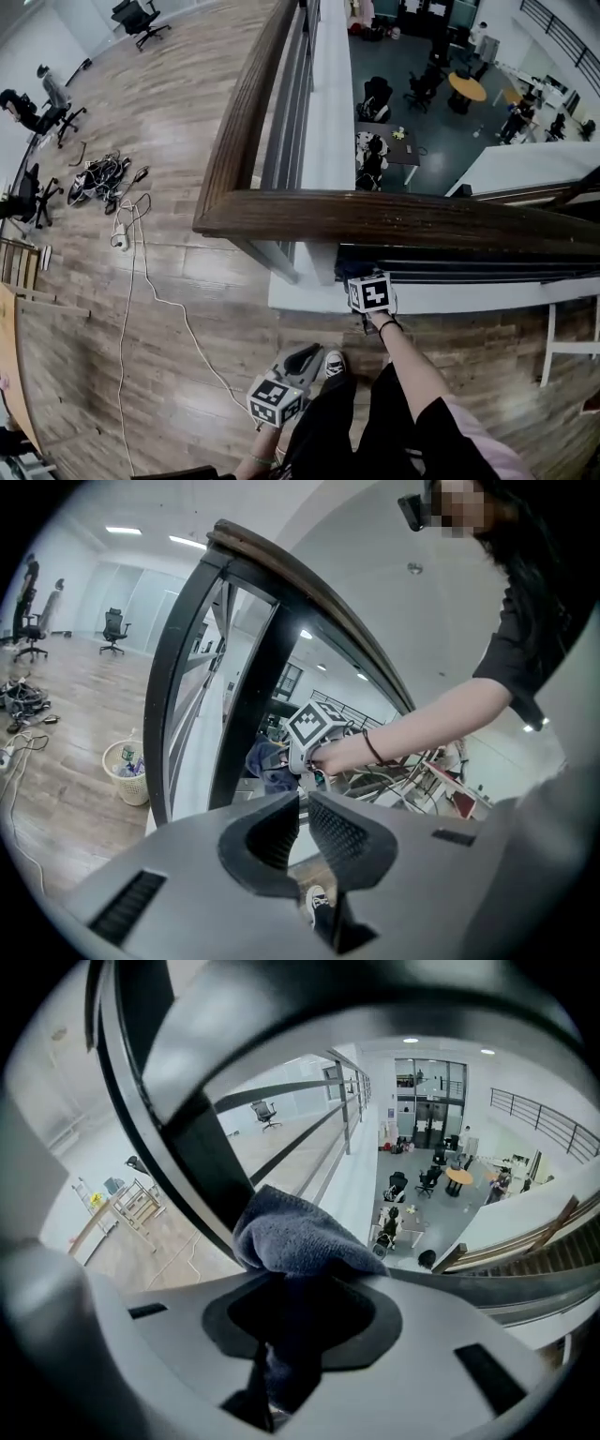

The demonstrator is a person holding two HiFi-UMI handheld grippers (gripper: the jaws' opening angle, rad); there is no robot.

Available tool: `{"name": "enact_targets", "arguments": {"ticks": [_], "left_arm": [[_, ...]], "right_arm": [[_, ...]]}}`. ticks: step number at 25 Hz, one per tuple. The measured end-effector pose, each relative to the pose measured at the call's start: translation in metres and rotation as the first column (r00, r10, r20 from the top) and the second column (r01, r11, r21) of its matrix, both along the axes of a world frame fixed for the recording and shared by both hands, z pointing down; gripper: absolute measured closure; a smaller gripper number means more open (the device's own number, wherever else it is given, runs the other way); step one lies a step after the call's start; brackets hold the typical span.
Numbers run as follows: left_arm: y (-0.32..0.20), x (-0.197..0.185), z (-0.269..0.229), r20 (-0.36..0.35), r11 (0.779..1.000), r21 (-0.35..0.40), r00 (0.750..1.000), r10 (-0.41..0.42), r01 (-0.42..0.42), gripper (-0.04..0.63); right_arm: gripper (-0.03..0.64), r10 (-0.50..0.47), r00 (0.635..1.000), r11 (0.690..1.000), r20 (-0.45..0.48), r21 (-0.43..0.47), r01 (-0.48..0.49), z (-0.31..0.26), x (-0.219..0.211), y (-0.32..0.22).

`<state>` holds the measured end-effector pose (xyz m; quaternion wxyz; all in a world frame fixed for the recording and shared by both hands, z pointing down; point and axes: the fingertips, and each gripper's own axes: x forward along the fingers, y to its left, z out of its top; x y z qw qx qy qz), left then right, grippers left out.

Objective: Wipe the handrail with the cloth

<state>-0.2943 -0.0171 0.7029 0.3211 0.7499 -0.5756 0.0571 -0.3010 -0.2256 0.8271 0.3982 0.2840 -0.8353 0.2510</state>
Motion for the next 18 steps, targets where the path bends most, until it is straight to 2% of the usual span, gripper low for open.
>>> {"name": "enact_targets", "arguments": {"ticks": [5,11,18], "left_arm": [[-0.003,0.018,0.012,-0.001,1.000,-0.018,1.000,0.017,-0.017,0.565],[-0.013,0.047,0.020,-0.031,0.996,-0.071,0.999,0.043,-0.045,0.565],[-0.047,0.092,0.019,-0.030,0.992,-0.084,0.995,0.092,-0.095,0.565]], "right_arm": [[0.514,0.068,0.998,0.998,-0.014,-0.004,-0.068,0.014,0.037,-0.025],[0.514,0.102,0.995,0.995,-0.012,0.014,-0.102,0.013,0.081,-0.048],[0.514,0.156,0.988,0.986,-0.007,0.057,-0.155,0.010,0.157,-0.081]]}}
